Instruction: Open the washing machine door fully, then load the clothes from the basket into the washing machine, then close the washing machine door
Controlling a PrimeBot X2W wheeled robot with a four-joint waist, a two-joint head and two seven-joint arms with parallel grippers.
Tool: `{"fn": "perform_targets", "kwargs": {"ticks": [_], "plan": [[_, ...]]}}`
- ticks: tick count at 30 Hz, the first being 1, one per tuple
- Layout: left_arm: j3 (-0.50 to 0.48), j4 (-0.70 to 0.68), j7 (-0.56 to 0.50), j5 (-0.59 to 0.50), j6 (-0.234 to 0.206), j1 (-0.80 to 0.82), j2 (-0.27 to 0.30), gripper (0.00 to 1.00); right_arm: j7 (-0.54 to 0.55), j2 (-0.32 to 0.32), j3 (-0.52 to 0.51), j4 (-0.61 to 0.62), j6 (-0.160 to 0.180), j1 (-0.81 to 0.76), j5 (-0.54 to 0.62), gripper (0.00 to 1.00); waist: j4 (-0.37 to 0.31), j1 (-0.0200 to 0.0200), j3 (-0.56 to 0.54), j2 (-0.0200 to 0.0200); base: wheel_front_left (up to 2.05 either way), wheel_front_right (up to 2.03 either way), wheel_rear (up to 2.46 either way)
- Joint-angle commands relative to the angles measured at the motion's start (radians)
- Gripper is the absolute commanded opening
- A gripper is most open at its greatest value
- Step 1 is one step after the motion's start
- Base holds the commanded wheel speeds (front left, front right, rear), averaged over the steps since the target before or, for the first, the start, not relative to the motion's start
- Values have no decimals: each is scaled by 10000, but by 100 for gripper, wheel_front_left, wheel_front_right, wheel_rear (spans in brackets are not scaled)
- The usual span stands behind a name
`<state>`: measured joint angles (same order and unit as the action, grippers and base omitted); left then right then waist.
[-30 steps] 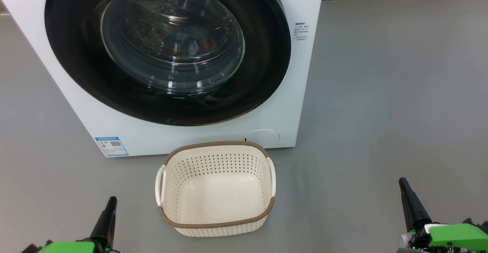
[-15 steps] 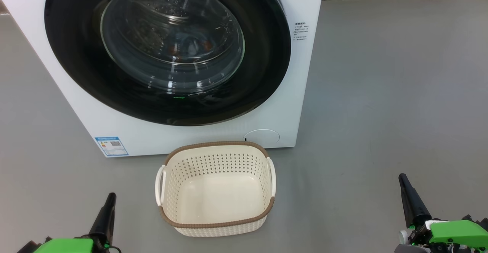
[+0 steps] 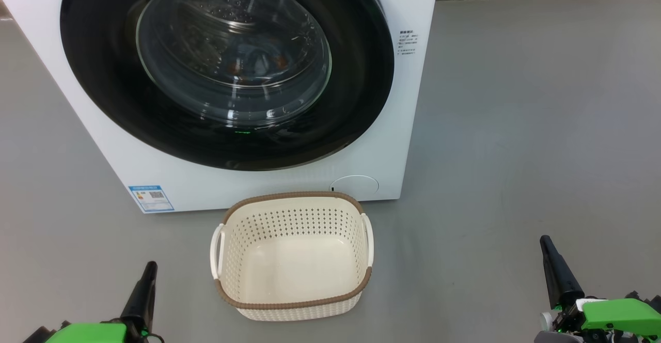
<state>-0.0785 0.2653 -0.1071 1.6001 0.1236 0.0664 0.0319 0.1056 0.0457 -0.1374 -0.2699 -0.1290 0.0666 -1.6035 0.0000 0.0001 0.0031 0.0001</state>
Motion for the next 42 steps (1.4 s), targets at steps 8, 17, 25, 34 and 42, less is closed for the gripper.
{"fn": "perform_targets", "kwargs": {"ticks": [8,17,25,34,42], "plan": [[-354,-199,-62,84,71,417,190,0,83,47,228,251,-17,414,-44,0,0,0,-1,-1,0,0,0],[-356,-200,-64,83,71,417,189,0,83,47,227,251,-17,414,-43,0,0,0,-1,-1,0,0,0],[-357,-200,-64,82,71,417,188,0,84,47,227,251,-17,414,-43,0,0,0,-1,-1,0,0,0],[-358,-200,-65,81,71,417,188,0,84,46,226,251,-17,414,-43,0,0,0,0,-1,0,0,0],[-359,-200,-66,80,71,417,187,0,84,46,226,251,-17,414,-42,0,0,0,0,-1,0,0,0]]}}
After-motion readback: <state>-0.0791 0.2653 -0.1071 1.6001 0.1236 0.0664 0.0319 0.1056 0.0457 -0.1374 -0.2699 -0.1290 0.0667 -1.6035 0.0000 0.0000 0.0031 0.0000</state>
